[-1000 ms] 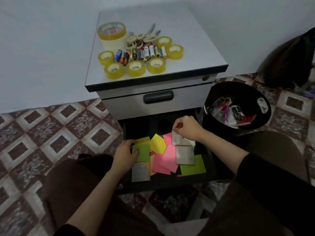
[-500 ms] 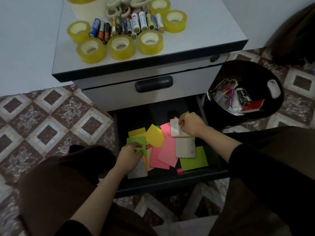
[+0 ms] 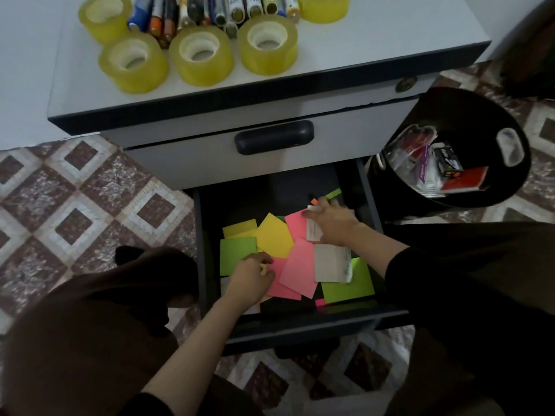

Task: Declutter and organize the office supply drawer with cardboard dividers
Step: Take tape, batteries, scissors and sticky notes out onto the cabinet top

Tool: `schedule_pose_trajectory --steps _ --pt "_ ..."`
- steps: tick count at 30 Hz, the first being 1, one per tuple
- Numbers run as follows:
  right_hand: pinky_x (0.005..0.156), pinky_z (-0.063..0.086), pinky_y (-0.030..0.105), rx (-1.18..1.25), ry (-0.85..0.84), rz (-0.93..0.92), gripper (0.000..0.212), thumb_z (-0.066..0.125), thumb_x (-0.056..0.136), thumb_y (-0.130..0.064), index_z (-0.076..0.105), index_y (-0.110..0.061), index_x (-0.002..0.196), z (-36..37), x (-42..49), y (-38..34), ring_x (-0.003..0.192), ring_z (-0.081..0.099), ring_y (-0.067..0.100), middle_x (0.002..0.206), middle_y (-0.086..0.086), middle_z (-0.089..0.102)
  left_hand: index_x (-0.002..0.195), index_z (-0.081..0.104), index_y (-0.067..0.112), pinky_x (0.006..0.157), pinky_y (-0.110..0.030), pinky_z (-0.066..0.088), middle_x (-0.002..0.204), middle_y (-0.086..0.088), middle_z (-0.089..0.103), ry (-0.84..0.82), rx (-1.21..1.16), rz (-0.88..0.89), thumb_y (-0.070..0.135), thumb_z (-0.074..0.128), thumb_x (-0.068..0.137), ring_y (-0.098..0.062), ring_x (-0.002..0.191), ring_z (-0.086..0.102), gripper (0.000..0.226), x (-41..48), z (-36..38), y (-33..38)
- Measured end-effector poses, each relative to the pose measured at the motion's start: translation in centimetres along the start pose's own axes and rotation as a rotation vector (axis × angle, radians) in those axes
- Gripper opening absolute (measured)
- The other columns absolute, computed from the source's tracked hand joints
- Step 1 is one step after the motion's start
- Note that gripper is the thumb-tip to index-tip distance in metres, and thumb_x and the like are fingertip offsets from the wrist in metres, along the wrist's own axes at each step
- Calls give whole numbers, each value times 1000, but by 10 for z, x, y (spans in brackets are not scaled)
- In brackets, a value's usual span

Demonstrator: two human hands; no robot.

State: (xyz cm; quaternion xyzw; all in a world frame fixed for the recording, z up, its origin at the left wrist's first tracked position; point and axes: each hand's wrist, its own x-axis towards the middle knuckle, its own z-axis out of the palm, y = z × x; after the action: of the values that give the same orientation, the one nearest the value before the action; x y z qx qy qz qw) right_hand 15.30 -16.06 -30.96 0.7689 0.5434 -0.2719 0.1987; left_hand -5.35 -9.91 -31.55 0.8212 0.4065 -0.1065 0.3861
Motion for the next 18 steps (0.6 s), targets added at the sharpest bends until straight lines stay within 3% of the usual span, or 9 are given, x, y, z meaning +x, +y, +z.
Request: schedule_pose_trajectory --steps 2,6,8,10,13,16,18 --pt "97 40 41 -39 45 1 72 66 84 -27 27 -23 144 -7 -4 -1 129 31 34 142 16 25 119 57 6 82 -20 40 122 -10 58 0 27 3 12 60 87 -22 105 55 33 5 8 5" --pt "99 36 42 -177 150 -68 45 47 89 -6 46 -11 134 -23 -10 -11 126 35 32 137 17 38 128 49 8 94 -29 39 127 -11 52 -10 142 -12 21 61 86 -25 115 48 46 13 24 18" --pt "92 39 38 -142 166 -92 37 45 88 -3 53 -5 125 -32 -13 -12 119 44 31 129 16 48 130 45 8 98 -32 38 129 -11 48 -14 238 -37 29 60 87 -26 119 44 51 15 31 25" --pt "76 40 32 3 174 -79 30 45 87 -1 56 -4 115 -40 -16 -7 109 55 30 119 15 56 127 46 6 99 -33 38 129 -12 46 -13 331 -75 36 59 87 -27 120 42 52 16 38 31" --pt "67 38 29 255 239 11 34 48 84 1 54 -9 116 -51 -18 5 101 58 32 112 15 60 122 50 6 98 -33 37 126 -13 48 -3 372 -134 39 60 87 -27 119 42 49 19 47 34" --pt "76 48 32 547 275 100 55 50 84 2 44 -17 135 -46 -15 15 105 58 34 120 16 57 113 57 7 94 -33 39 121 -13 52 -13 301 -165 35 64 85 -27 113 46 40 22 50 33" --pt "85 49 33 680 330 151 50 50 84 3 51 -14 131 -38 -12 21 108 57 33 121 17 59 108 61 6 90 -31 43 117 -13 56 -12 181 -188 28 66 85 -27 108 51 32 23 46 34"
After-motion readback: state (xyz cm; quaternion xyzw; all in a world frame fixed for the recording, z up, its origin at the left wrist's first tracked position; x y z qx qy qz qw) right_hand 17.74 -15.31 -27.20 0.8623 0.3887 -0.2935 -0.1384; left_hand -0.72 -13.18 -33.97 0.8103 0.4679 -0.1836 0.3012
